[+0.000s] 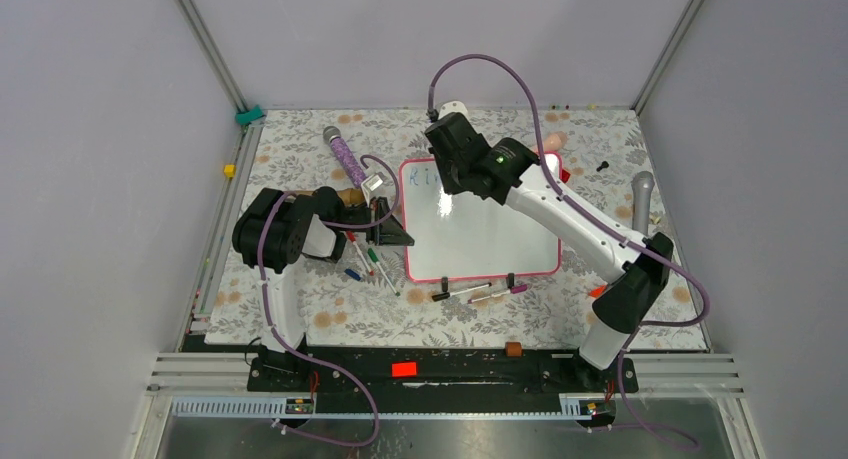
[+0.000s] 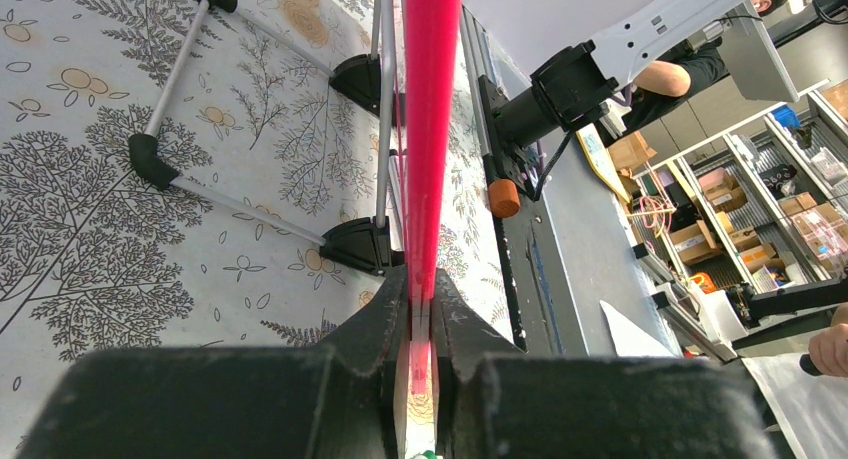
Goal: Write a sentence on the whiteboard
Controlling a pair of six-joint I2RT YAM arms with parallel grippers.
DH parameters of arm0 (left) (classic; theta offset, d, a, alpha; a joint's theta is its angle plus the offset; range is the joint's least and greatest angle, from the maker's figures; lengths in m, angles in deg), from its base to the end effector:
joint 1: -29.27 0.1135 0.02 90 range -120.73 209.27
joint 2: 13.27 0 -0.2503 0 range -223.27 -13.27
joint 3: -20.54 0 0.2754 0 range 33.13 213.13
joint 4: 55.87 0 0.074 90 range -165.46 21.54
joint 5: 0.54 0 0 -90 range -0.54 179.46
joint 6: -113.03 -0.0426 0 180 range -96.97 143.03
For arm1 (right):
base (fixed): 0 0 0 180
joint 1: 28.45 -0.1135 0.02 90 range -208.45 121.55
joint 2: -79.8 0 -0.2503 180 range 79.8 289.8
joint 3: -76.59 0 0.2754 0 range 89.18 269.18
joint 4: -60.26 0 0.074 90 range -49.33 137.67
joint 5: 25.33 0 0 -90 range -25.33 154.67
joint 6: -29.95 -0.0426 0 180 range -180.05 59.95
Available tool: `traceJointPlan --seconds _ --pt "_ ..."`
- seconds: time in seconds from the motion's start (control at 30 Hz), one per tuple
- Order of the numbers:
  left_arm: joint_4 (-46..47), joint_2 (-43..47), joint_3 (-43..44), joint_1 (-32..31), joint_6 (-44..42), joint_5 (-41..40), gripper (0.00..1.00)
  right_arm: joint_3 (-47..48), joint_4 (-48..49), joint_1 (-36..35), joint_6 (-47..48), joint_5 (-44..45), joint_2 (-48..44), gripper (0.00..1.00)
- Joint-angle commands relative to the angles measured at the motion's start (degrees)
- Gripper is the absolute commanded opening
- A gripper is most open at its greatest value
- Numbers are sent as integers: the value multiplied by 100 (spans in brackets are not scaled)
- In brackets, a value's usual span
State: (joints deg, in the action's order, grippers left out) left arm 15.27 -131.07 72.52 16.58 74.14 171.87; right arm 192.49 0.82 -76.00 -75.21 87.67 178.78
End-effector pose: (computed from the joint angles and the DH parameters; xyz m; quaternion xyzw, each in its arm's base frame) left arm 0.3115 -0.1134 0.0911 0.2931 0.6387 -0.6706 0.2377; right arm 0.2863 0.2883 0.3644 -0.1731 0.8838 0.0494 0.4319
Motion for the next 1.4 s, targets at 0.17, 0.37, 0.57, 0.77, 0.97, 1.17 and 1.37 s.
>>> traceJointPlan --seconds 0.17,0.37,0.57,0.77,0.97,1.17,1.37 --pt "74 124 11 -76 109 496 0 158 193 139 -3 187 -335 0" --pt "74 125 7 -74 109 499 0 137 187 158 -13 135 -262 0" --pt "74 136 -2 -72 103 504 0 244 87 167 2 169 -138 0" --pt "70 138 8 -76 117 505 0 218 69 163 -4 150 -81 0" --pt "74 142 6 -75 109 514 0 206 68 175 -6 177 -46 0" --pt "75 151 11 -67 109 525 0 278 57 183 23 196 53 0" --pt "70 154 9 -76 103 536 0 395 60 185 48 78 138 0"
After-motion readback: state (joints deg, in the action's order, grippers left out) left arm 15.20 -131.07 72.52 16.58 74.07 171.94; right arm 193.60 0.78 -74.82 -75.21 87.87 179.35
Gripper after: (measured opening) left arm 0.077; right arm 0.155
